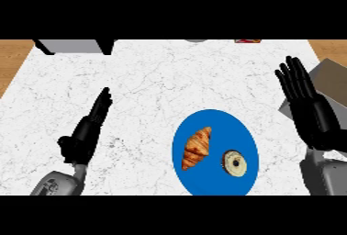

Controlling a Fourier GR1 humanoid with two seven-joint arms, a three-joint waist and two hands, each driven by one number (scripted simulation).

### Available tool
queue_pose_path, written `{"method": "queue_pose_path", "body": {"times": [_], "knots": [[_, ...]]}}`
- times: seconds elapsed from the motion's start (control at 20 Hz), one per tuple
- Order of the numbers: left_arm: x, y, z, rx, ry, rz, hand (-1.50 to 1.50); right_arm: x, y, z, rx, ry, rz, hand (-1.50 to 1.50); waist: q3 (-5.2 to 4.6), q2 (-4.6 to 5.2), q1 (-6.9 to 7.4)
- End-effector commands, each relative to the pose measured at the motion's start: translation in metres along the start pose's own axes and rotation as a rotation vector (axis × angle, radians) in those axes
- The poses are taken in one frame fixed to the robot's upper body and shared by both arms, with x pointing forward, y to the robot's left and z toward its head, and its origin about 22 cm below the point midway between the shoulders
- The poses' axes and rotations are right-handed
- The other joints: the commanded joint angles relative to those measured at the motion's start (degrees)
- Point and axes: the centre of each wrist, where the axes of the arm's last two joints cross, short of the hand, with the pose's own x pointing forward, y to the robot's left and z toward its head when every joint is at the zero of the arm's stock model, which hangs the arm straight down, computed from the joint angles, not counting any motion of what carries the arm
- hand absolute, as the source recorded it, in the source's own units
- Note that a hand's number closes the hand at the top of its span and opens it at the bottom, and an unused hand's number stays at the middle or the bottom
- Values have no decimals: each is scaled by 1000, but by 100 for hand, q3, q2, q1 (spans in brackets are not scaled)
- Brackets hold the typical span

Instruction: Pick the croissant from the plate and place it in the cardboard box

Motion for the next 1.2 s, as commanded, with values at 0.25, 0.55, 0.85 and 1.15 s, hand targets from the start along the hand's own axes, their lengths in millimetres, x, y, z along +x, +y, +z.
{"method": "queue_pose_path", "body": {"times": [0.25,0.55,0.85,1.15], "knots": [[37,39,-23,-74,-164,-259,0,71,2,-28,-274,-37,620,-150,-62,-194,-171],[38,45,-22,-131,-128,-235,0,62,22,-4,-228,235,1045,-150,-21,-135,-207],[48,51,-25,-189,-162,-234,0,79,93,6,-25,332,1338,-150,9,-73,59],[53,48,-28,-215,-175,-236,0,78,160,-8,144,604,1513,-150,16,-11,214]]}}
